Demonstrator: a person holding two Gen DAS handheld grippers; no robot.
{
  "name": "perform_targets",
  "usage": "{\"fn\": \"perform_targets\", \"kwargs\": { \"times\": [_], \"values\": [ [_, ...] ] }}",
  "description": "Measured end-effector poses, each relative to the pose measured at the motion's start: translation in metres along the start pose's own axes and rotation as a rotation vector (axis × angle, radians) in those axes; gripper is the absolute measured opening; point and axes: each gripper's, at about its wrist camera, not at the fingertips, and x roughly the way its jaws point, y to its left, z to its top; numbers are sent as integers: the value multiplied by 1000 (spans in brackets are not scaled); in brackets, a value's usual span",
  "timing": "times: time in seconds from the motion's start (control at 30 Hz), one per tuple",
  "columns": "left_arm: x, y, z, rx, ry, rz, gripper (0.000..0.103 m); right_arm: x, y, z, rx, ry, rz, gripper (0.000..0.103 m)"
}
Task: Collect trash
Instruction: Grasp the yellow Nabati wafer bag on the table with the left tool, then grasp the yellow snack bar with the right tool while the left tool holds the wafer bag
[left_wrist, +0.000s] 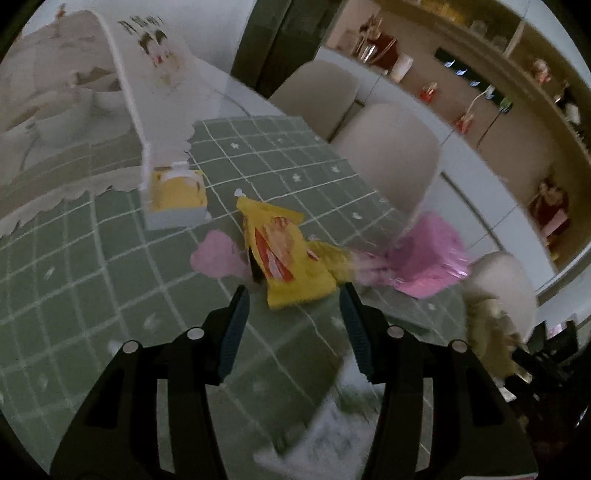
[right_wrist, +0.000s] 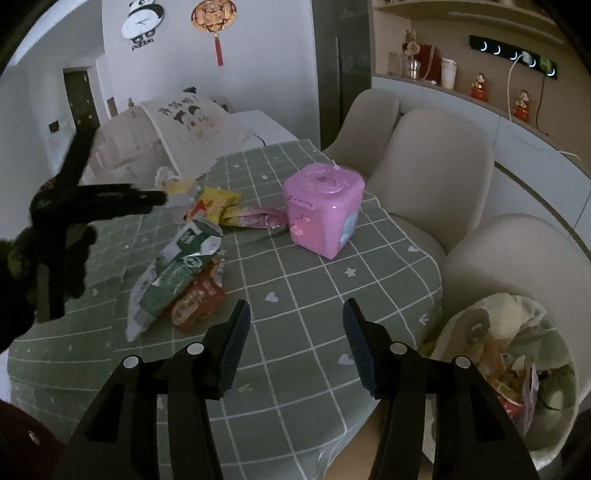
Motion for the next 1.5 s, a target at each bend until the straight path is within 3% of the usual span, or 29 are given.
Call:
{"fn": "perform_targets", "kwargs": {
  "times": [0.17,0.23,0.27,0.37,0.67,0.9,1.1,1.5],
  "values": [
    [57,16,22,-51,63,69,47,22,-3,7,-11,11,-21,49],
    [69,18,24,-49,75,78,30,34,-3,14,-22,10,-4,49],
    [72,16,24,-29,82,93,15,38,-2,17,-32,10,4,49],
    [70,16,18,-6,99,84,7,57,8,35,-88,21,34,49],
    [-8,55,-26,-127,88,51,7,113,55,104,-220,29,192,49],
    [-50,92,-66,-228,74,102,7,192,100,141,-305,132,233,48],
    [-64,96,-73,-232,57,136,7,237,101,135,-340,246,189,42],
    [-62,84,-64,-223,38,113,7,201,109,90,-272,313,352,42]
  ]
}}
